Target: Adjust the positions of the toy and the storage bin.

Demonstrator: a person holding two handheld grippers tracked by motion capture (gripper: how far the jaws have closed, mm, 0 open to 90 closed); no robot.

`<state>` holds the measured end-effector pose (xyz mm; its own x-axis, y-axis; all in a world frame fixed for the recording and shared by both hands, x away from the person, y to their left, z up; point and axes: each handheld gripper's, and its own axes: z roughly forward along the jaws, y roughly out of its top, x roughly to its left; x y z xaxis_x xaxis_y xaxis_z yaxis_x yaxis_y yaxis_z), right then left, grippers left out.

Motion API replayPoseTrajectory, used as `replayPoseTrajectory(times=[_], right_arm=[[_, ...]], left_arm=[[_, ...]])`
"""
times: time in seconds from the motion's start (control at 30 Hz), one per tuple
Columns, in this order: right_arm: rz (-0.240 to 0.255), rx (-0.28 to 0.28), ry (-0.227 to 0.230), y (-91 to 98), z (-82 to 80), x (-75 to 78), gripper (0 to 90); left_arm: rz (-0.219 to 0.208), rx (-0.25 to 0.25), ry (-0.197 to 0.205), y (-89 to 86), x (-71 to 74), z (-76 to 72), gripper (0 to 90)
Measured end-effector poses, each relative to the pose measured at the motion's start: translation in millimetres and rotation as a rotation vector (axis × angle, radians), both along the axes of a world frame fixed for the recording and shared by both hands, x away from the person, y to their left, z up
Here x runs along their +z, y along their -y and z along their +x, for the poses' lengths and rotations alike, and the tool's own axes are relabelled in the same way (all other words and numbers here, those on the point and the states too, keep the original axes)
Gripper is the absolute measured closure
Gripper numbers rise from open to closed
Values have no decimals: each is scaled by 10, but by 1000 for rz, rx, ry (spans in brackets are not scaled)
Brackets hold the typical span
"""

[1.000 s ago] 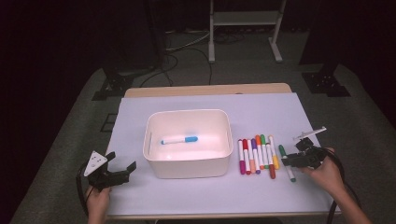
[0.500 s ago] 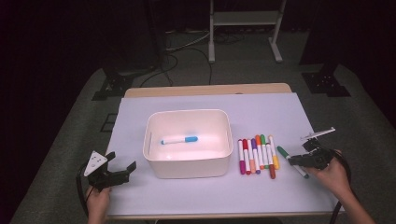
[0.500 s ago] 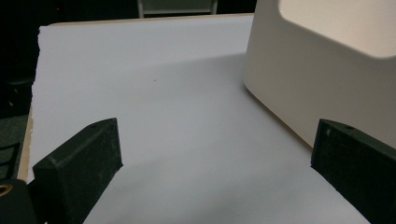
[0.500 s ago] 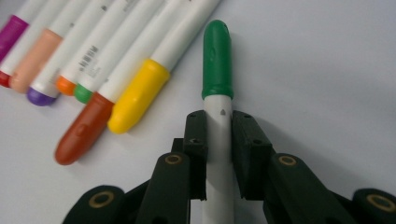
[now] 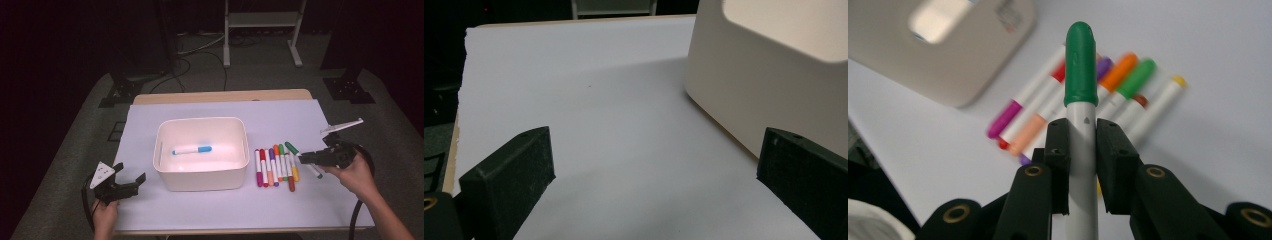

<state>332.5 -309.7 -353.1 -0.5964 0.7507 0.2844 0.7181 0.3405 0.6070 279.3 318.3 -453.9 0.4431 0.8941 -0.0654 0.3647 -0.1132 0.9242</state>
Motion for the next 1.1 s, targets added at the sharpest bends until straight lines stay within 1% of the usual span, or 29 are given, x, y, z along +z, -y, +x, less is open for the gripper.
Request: replayPoseTrajectory(times=[0.03,0.07,0.1,0.23,0.3,0.43,0.53,0.7,0.77,0.87,1.0,1.1], right_arm=[[10,22,12,-70,-5,84,758],[16,35,18,-114,-7,135,759],[18,59,33,-188,-10,219,759],[30,129,65,-435,-20,483,759],[35,167,80,-563,-25,602,758],[29,231,104,-804,-31,796,758],[24,284,111,-1005,-23,924,759],[27,353,117,-1280,2,1068,759],[29,375,114,-1377,19,1102,758],[31,405,105,-1524,54,1125,759],[17,444,93,-1713,91,1130,758],[17,471,87,-1855,120,1130,758]], left_arm=[[0,1,0,0,0,0,6],[0,0,0,-1,0,0,6],[0,0,0,0,0,0,6],[0,0,4,2,-1,-2,5],[-2,0,0,1,0,-1,6],[0,-2,-1,-3,1,-2,6],[0,-2,-2,-3,1,-1,6],[-2,-3,-4,-3,1,1,6],[-3,-2,-4,-4,1,0,6],[-5,-2,-3,-1,1,0,6],[-7,-1,-5,-4,0,3,5],[-7,-2,-6,-6,0,5,6]])
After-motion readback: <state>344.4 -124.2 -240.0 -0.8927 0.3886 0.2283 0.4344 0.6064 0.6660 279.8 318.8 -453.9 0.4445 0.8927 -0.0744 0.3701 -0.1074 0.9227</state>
